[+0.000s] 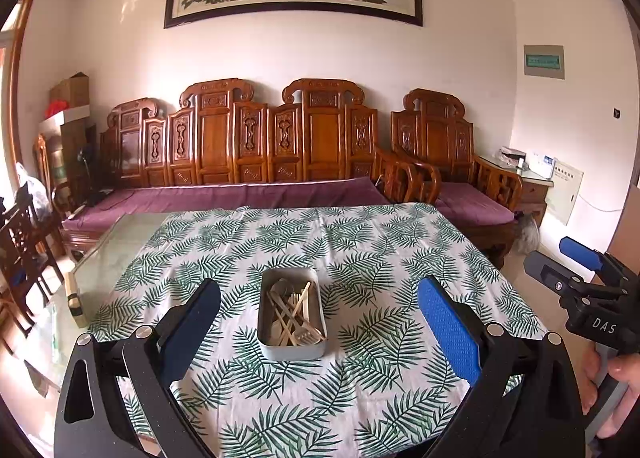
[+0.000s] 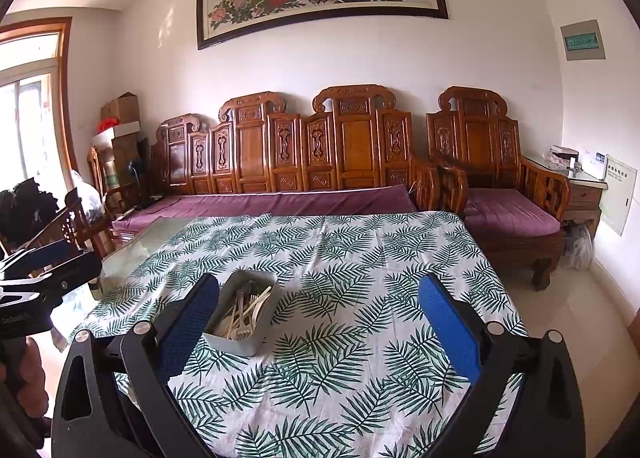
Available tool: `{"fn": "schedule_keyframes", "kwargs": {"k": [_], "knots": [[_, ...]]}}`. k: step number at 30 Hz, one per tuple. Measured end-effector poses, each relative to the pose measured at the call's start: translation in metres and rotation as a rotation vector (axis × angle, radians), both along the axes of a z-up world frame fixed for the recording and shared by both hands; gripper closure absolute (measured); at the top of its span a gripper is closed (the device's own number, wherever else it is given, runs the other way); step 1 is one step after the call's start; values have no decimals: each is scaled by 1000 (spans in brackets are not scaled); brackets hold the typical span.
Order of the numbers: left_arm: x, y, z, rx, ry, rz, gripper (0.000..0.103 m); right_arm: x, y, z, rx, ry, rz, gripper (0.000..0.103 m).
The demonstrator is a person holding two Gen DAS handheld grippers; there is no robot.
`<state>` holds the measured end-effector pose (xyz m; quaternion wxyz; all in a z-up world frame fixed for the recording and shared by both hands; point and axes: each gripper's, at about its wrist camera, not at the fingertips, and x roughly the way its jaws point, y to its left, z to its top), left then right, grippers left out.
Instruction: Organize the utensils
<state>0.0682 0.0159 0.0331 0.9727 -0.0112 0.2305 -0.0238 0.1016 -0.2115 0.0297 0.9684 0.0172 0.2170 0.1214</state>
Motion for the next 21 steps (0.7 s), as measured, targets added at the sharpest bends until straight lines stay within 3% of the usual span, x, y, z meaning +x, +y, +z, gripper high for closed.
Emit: {"fn": "schedule_keyframes", "kwargs": {"k": [21], "knots": [[-2, 0, -1, 1, 7, 2, 8, 0, 0, 0, -1, 0, 0, 3]]}}
